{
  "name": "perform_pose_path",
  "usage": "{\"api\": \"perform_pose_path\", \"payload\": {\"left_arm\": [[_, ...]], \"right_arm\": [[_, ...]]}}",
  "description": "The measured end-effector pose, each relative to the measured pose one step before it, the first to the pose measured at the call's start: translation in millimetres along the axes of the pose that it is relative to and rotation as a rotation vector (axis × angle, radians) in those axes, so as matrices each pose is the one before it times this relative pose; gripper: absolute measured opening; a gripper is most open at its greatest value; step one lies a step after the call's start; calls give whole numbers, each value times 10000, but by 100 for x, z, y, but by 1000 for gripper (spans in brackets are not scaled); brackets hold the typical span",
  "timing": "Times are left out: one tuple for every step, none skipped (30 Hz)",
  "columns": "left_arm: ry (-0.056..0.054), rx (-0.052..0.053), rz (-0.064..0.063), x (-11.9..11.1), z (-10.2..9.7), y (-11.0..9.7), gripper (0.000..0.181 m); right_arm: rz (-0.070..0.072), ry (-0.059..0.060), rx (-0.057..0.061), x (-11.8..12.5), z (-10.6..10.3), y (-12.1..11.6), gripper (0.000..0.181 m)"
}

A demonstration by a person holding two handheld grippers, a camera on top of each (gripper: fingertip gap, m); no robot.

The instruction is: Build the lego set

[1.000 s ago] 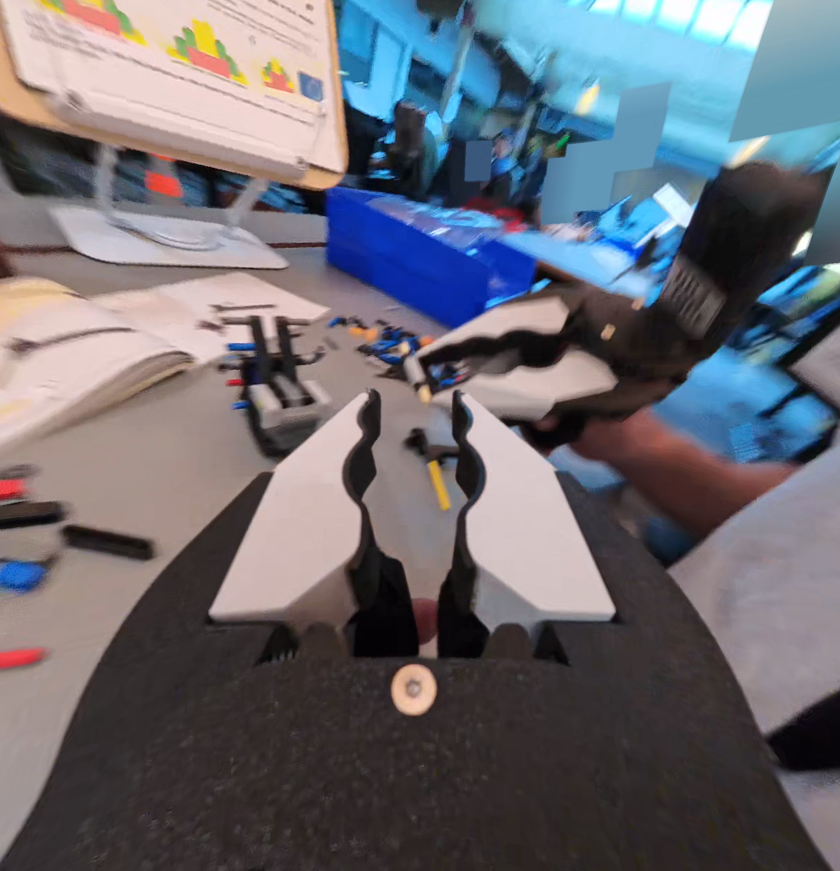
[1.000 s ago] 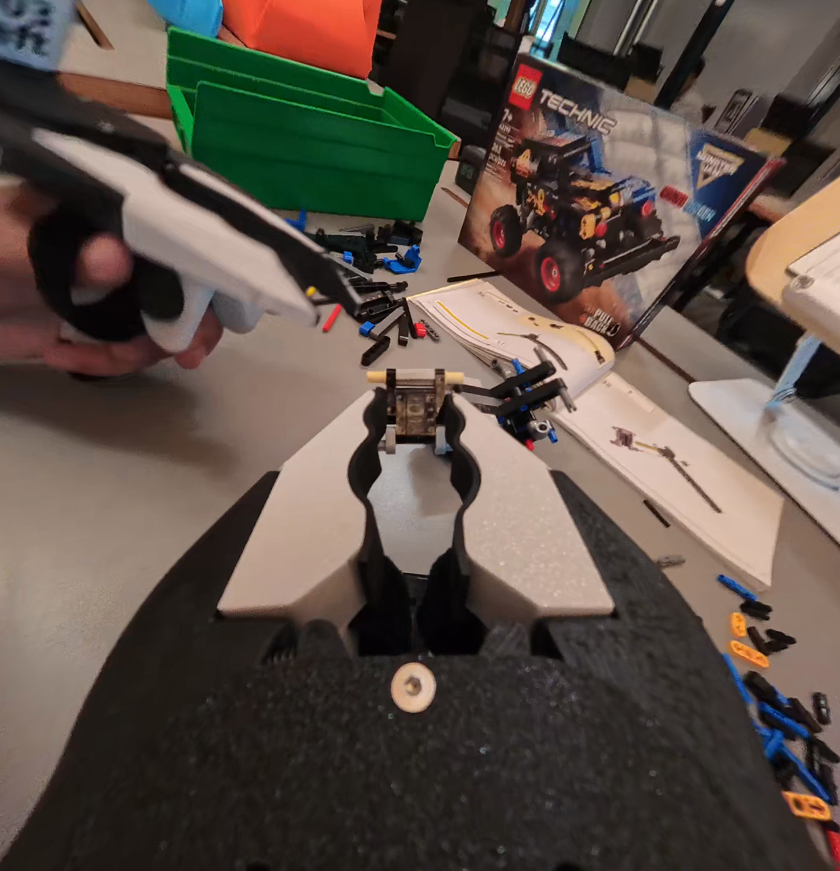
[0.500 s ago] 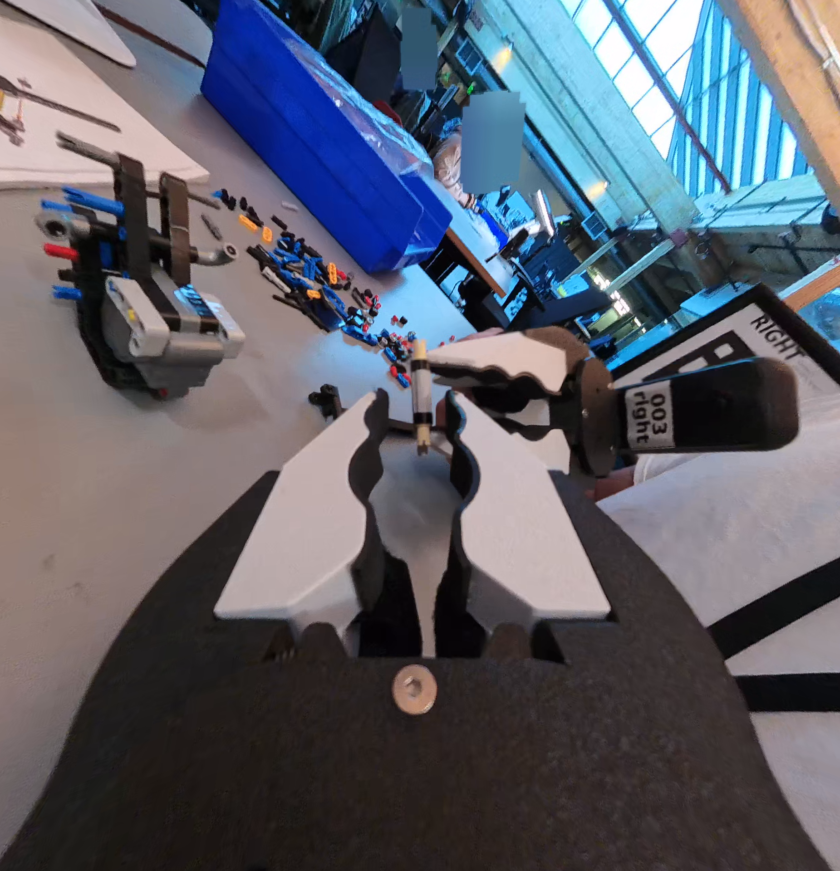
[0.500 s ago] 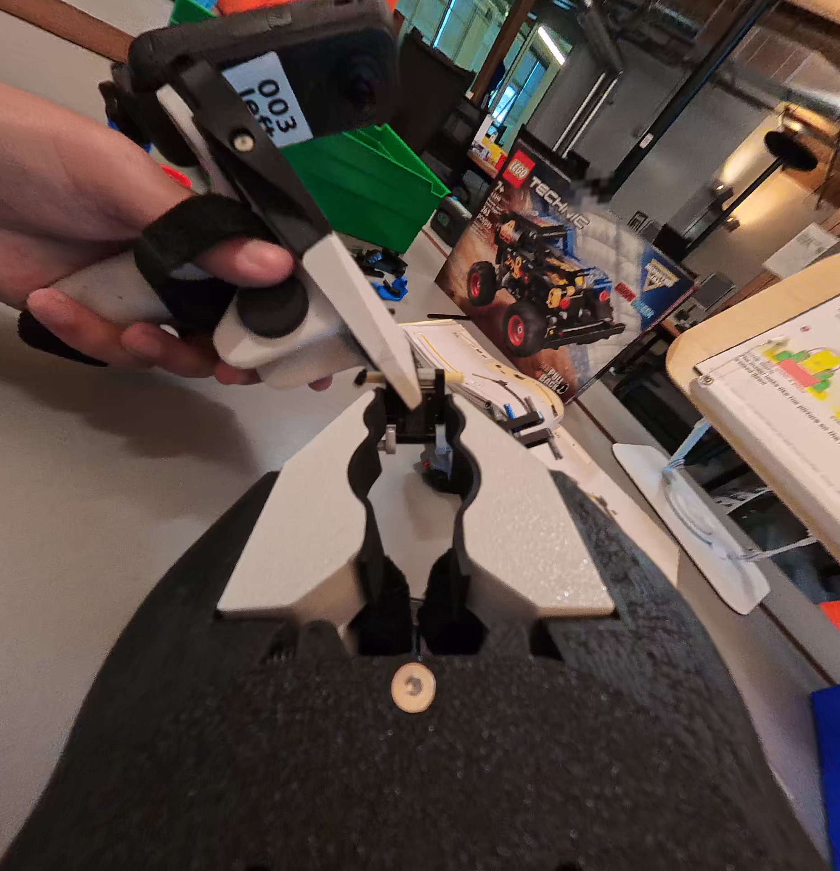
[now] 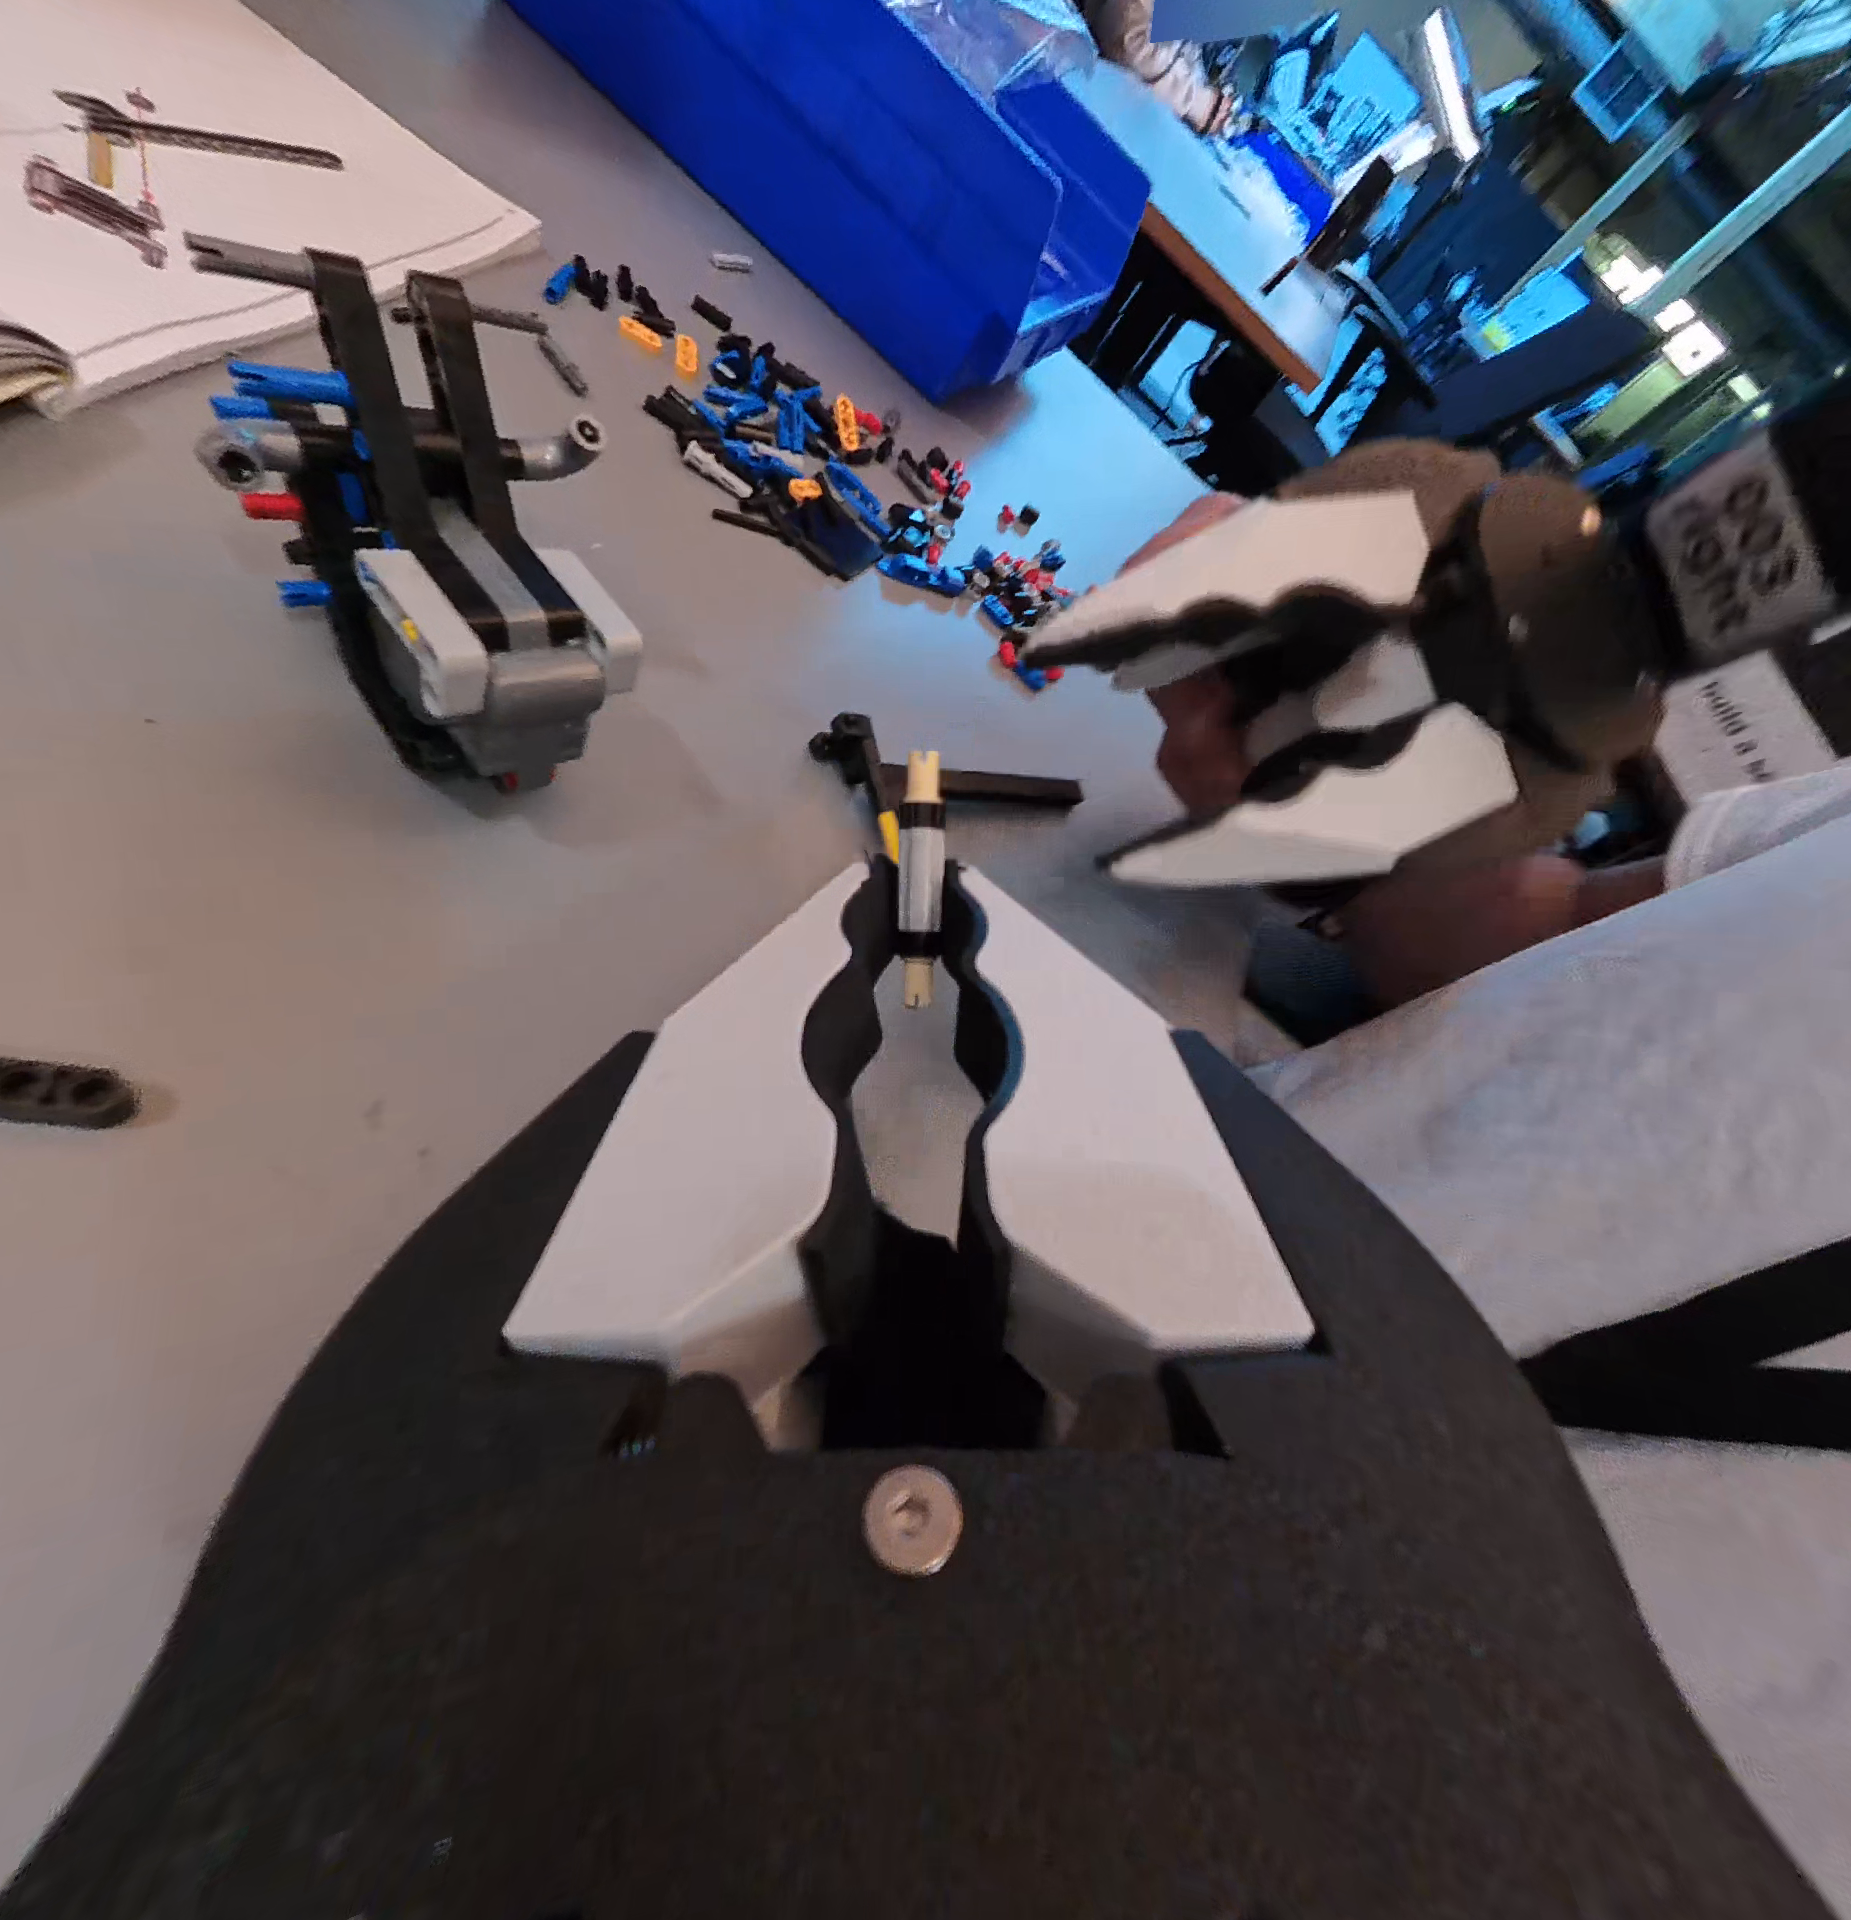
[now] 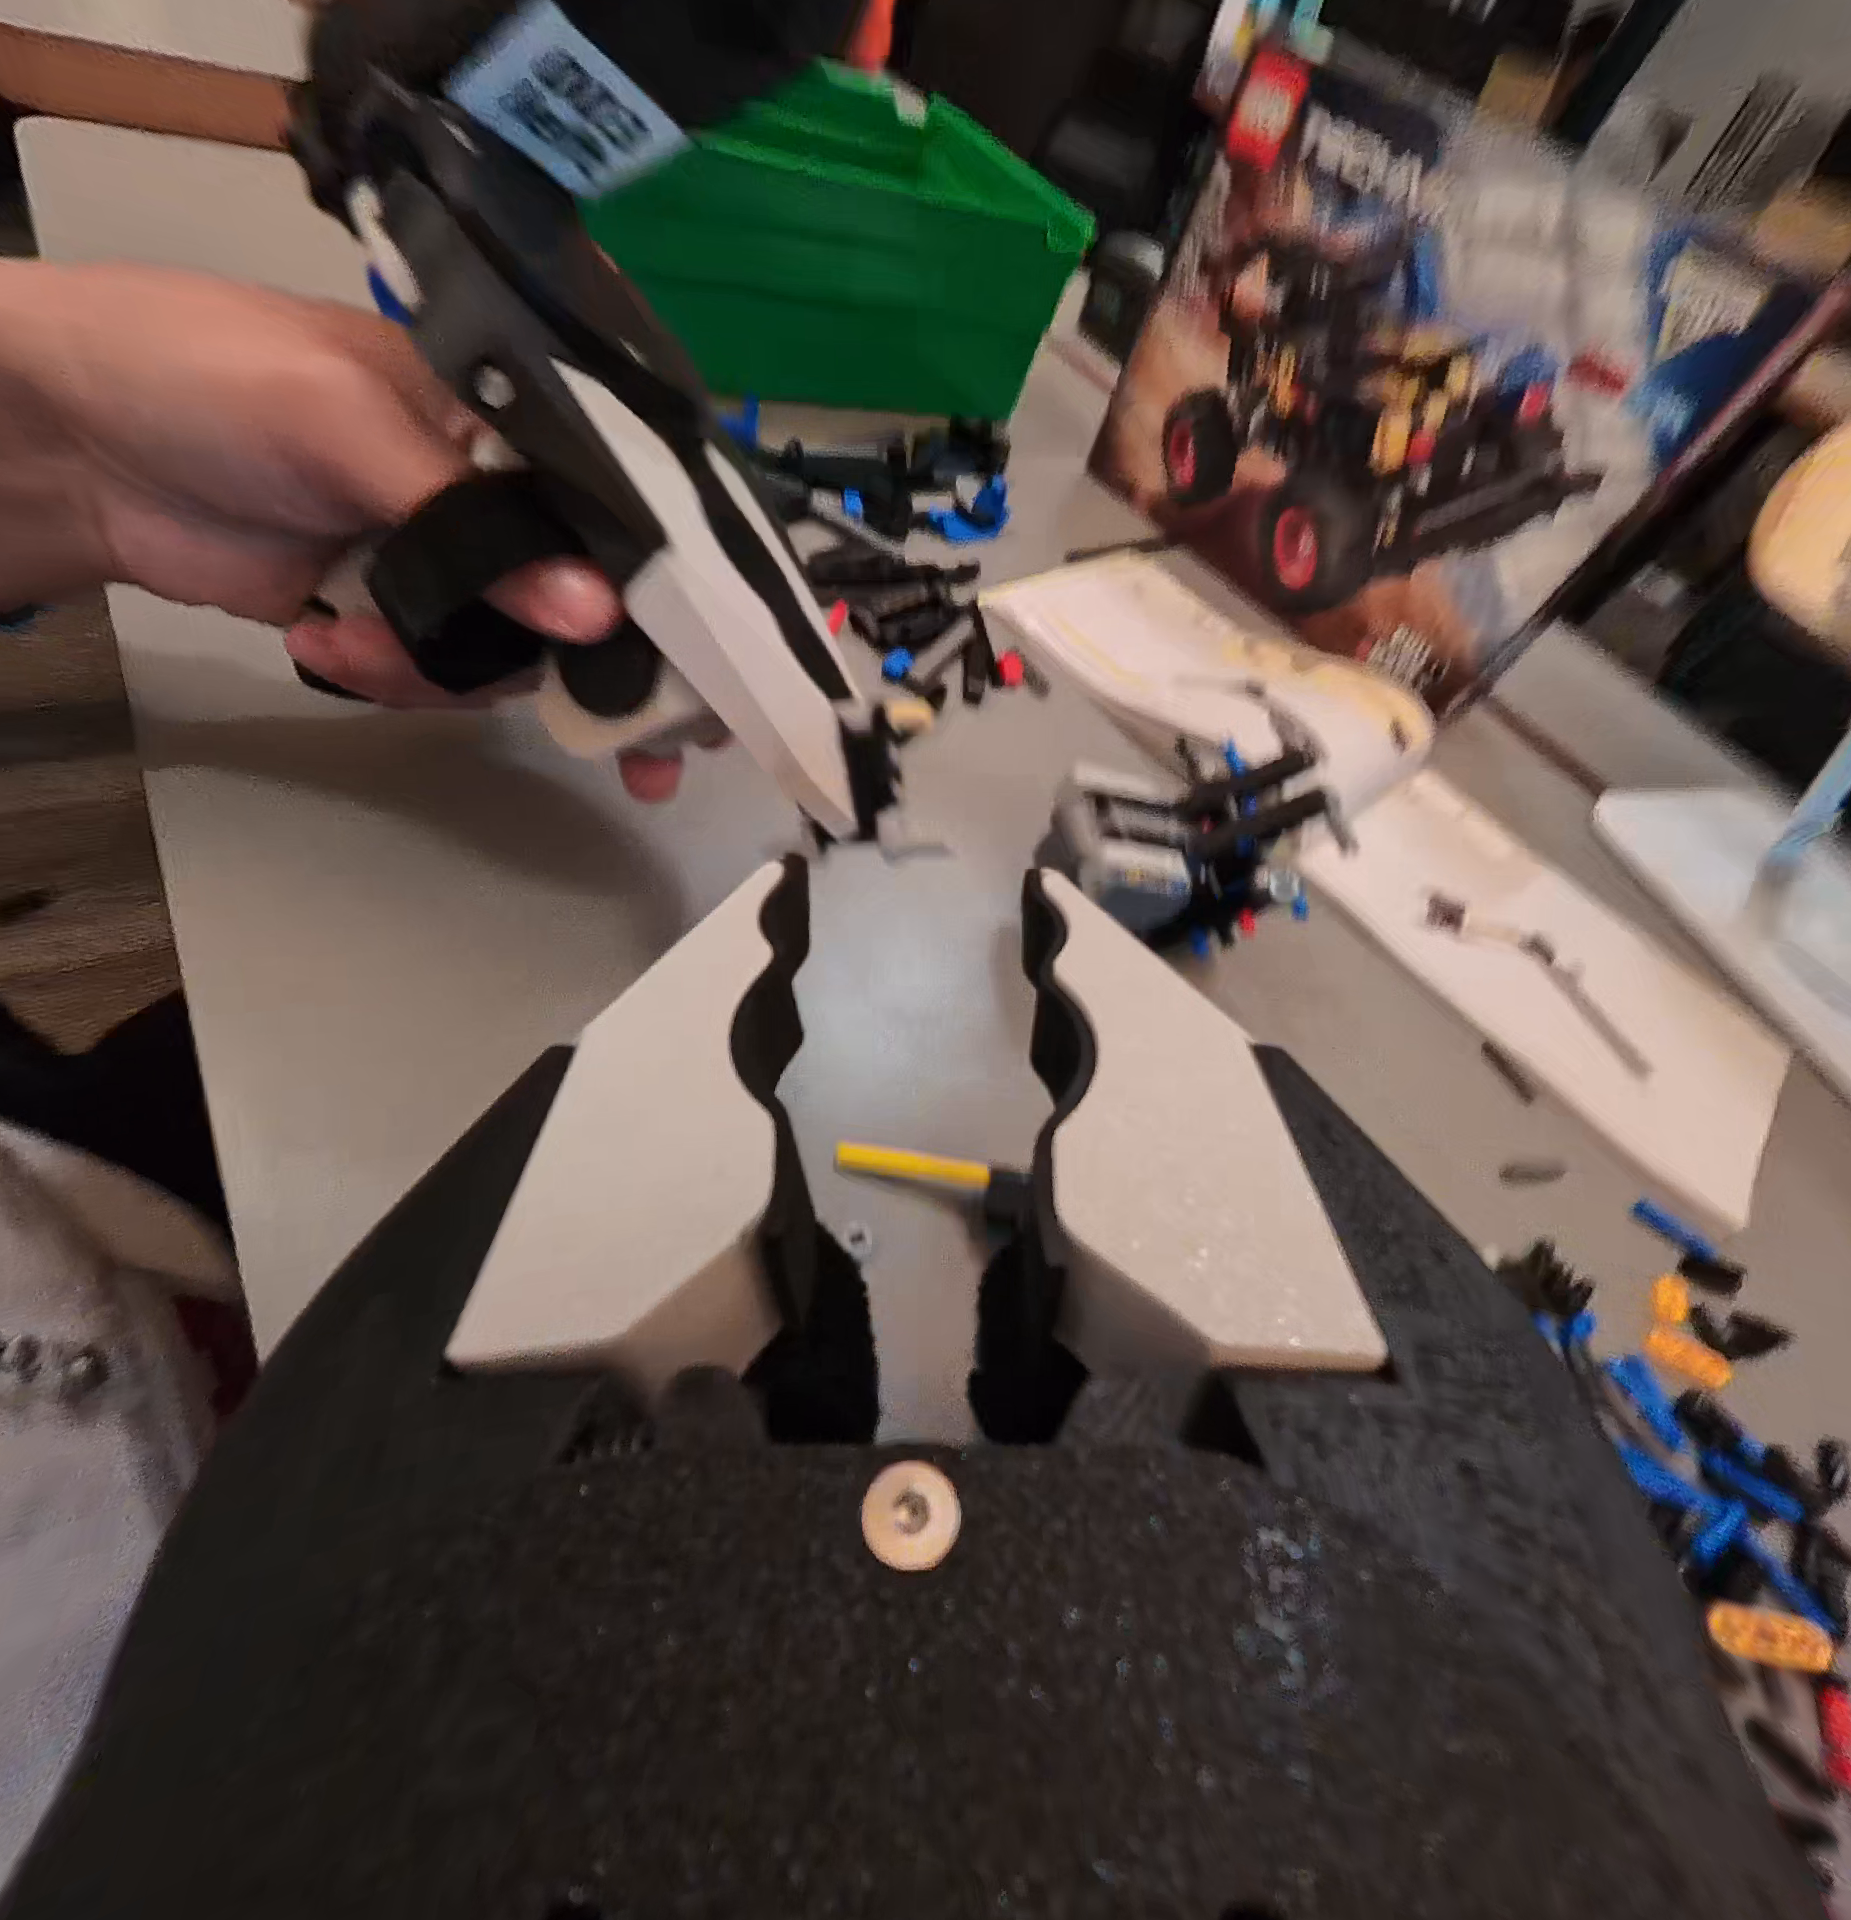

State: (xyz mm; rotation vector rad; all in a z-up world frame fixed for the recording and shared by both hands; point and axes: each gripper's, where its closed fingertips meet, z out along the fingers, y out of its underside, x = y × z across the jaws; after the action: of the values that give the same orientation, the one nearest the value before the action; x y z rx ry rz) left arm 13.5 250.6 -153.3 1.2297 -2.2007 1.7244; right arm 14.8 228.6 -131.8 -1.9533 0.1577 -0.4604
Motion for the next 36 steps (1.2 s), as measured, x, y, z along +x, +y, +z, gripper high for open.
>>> {"api": "perform_pose_path", "payload": {"left_arm": [[-192, -177, 81, -299, -82, 343, 6], [-93, -208, 109, -120, -30, 428, 6], [-43, -148, 179, 35, 3, 366, 6], [-74, -77, 195, 78, 28, 256, 6], [-96, -27, 129, 66, 33, 165, 6], [1, -30, 63, 186, 74, 170, 6], [67, 10, 16, 271, 82, 114, 6], [83, 59, -1, 275, 75, 38, 6], [90, 54, -15, 269, 63, 36, 6], [53, 44, -37, 162, 43, 56, 6], [5, 46, -53, 55, -6, 50, 6], [4, 26, -70, 1, -26, 81, 6], [10, 25, -79, 1, -45, 71, 6], [11, 28, -101, -25, -65, 52, 6], [47, -3, -123, 15, -35, 89, 6], [66, -27, -124, 30, 0, 99, 6], [40, -17, -97, 2, 23, 81, 6], [25, -43, -67, 4, 61, 117, 6], [15, -82, -46, -3, 87, 145, 6], [-1, -100, -27, 5, 117, 163, 6], [-5, -83, 8, 19, 136, 125, 6], [-13, -65, 30, 42, 138, 73, 6], [-17, -66, 48, 39, 149, 48, 6], [-31, -50, 53, 38, 144, 8, 6], [-36, -28, 46, 26, 141, -21, 6], [-15, -43, 31, 63, 141, -23, 6], [-4, -44, 34, 102, 119, -46, 6], [-24, -2, 51, 99, 92, -155, 6], [-38, -4, 71, 98, 84, -208, 6], [-68, -2, 90, 66, 36, -262, 6], [-140, 23, 106, -22, -8, -327, 6], [-225, -25, 144, -117, -33, -253, 6], [-275, -50, 199, -156, -40, -168, 6], [-271, -32, 191, -126, -55, -138, 6], [-214, -1, 115, -37, -52, -97, 6], [-102, 72, 46, 110, -25, -99, 6]], "right_arm": [[456, -89, -475, 778, -283, 1166, 41], [304, -105, -579, 725, -163, 1500, 41], [130, -115, -717, 607, -34, 1757, 41], [43, 81, -710, 726, 34, 1718, 42], [42, 159, -605, 621, 79, 1520, 43], [-35, -35, -418, 127, 93, 1109, 43], [67, 21, -153, 99, -18, 563, 42], [164, -1, 47, 42, -96, 232, 38], [189, -116, 79, -131, -109, 103, 36], [164, -145, 67, -157, -105, 61, 35], [97, -115, 1, -100, -66, 151, 32], [24, -61, -106, 1, -3, 309, 31], [-26, 41, -136, 178, 61, 329, 31], [-32, 70, -104, 241, 102, 351, 31], [0, 9, -42, 125, 89, 237, 31], [84, -26, 44, 84, 40, 90, 31], [126, -115, 52, -59, 19, 30, 31], [118, -186, -8, -204, 56, 58, 31], [91, -152, -51, -170, 98, 74, 30], [47, -60, -3, -63, 98, -46, 29], [23, -21, 13, -67, 96, -86, 29], [-38, 11, 3, -47, 109, -106, 28], [-81, 109, 3, 66, 121, -94, 21], [-82, 230, 31, 249, 123, -94, 10], [-46, 204, 60, 240, 166, -139, 8], [125, -3, 30, 36, 171, -151, 8], [373, -259, -7, -185, 154, -193, 8], [572, -337, 74, -192, 123, -374, 7], [687, -249, 322, -8, 54, -700, 7], [595, -352, 398, -253, 43, -811, 7], [449, -396, 248, -445, 99, -603, 7], [313, -162, 150, -194, 156, -448, 7], [71, 106, 128, 109, 141, -398, 7], [-72, 191, 142, 148, 115, -396, 7], [-67, 124, 168, 12, 89, -427, 7], [-44, 108, 312, -32, 15, -617, 7]]}}
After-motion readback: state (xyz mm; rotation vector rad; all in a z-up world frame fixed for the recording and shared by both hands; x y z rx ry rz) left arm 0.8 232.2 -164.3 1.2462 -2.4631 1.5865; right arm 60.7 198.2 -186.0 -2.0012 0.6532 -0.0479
